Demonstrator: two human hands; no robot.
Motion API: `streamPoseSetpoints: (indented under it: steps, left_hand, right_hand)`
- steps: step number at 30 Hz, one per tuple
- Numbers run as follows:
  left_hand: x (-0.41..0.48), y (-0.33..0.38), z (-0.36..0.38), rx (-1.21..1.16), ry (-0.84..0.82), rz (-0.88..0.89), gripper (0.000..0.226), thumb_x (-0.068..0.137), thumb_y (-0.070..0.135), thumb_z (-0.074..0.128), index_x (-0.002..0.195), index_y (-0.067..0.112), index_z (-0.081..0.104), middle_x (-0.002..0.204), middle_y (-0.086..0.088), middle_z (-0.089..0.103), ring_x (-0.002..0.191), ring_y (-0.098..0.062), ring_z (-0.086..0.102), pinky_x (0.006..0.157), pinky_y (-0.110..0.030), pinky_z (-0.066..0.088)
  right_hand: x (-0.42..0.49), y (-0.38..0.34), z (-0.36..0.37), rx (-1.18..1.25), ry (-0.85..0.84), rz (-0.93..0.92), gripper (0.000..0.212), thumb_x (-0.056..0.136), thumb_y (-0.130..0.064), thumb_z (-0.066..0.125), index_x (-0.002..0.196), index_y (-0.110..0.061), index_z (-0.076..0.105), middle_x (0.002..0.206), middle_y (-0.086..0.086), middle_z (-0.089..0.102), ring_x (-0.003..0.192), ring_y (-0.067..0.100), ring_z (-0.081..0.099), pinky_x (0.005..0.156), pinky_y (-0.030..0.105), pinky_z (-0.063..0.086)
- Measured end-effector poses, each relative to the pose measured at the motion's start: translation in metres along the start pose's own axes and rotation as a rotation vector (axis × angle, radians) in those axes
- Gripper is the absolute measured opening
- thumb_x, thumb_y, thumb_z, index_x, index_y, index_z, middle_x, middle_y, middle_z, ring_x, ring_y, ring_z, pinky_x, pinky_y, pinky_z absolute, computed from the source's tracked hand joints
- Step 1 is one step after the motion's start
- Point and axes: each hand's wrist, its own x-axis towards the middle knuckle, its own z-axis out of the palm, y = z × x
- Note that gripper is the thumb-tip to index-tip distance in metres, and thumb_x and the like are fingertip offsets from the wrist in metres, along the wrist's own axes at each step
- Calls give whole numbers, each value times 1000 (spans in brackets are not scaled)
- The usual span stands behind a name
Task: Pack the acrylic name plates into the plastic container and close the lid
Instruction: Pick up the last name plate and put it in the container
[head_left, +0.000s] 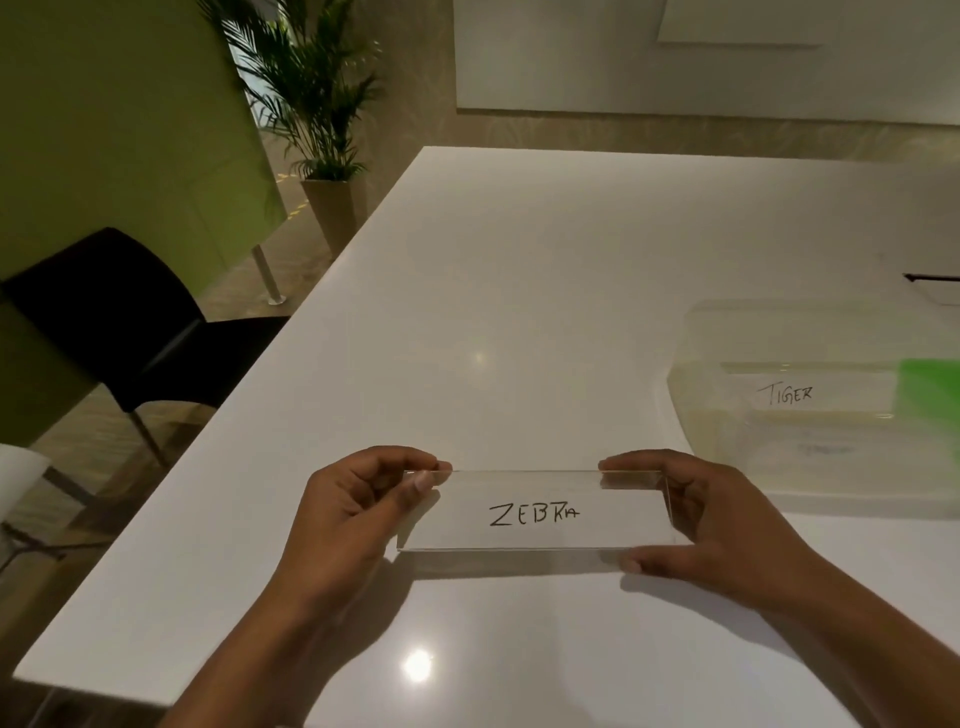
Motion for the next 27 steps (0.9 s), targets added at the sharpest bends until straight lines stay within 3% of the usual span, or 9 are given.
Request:
streamPoseSetpoints:
  steps: [4, 8, 11, 15, 17, 19, 23, 25, 27]
  left_hand:
    - [-3, 2, 6, 8, -7, 21, 17, 79, 14, 78, 95, 8, 76, 100, -15, 77, 95, -27, 72, 77, -21, 54]
    - [-4, 22, 13, 74, -20, 115, 27, 76, 25, 79, 100, 14, 75, 102, -10, 77, 97, -23, 72, 76, -23, 55]
    - [-2, 37, 17, 102, -46, 177, 43, 75, 32, 81, 112, 14, 69, 112, -9, 74, 102, -19, 70, 73, -20, 56]
    - [-2, 44, 26, -71, -173, 114, 79, 62, 53, 86, 127, 16, 60, 129, -13, 65, 94, -29, 66, 84, -43, 53]
    - [-3, 48, 32, -168, -251, 109, 83, 59, 52, 88, 128, 17, 59, 130, -16, 64, 108, -35, 66, 85, -38, 55]
    - [-4, 51, 39, -180, -296, 130, 78, 59, 49, 90, 126, 20, 62, 124, -14, 69, 109, -34, 68, 85, -31, 55]
    - [-5, 56, 48, -187, -270, 171, 65, 58, 42, 92, 115, 23, 68, 110, -9, 75, 100, -27, 72, 81, -28, 56]
    - [-5, 58, 50, -190, -261, 193, 60, 58, 42, 92, 111, 23, 71, 107, -10, 76, 100, -28, 72, 81, -29, 57]
    - [-5, 59, 52, -183, -254, 206, 58, 57, 41, 92, 108, 23, 71, 108, -11, 75, 101, -29, 72, 80, -30, 57]
  right_hand:
    - [-6, -7, 1, -67, 47, -40, 64, 48, -11, 97, 105, -26, 71, 107, -14, 72, 88, 4, 70, 73, 14, 52]
    - [-12, -21, -5, -54, 100, -83, 63, 44, -24, 94, 103, -22, 72, 105, -15, 74, 91, 1, 69, 73, 8, 49]
    - [-14, -41, -16, -70, 142, -117, 66, 45, -36, 96, 105, -29, 71, 106, -15, 74, 88, 2, 70, 74, 10, 51]
    - [-13, -66, -32, -168, 207, -229, 63, 47, -44, 88, 106, -30, 69, 100, -21, 73, 63, -6, 56, 61, -1, 39]
    - [-13, -73, -39, -168, 226, -285, 65, 49, -43, 88, 109, -28, 67, 99, -21, 74, 60, -8, 54, 59, -2, 37]
    - [-12, -79, -45, -163, 239, -300, 68, 49, -47, 88, 111, -33, 64, 102, -19, 75, 61, 1, 52, 59, 3, 38]
    - [-12, -81, -50, -149, 235, -303, 70, 51, -49, 88, 114, -32, 62, 107, -15, 74, 79, 11, 65, 66, 16, 48]
    - [-13, -81, -53, -98, 222, -310, 72, 52, -47, 89, 116, -33, 62, 113, -11, 73, 101, 16, 68, 83, 29, 54]
    - [-13, -85, -56, -77, 194, -339, 76, 55, -48, 88, 123, -30, 60, 122, -8, 69, 115, 16, 63, 97, 33, 49]
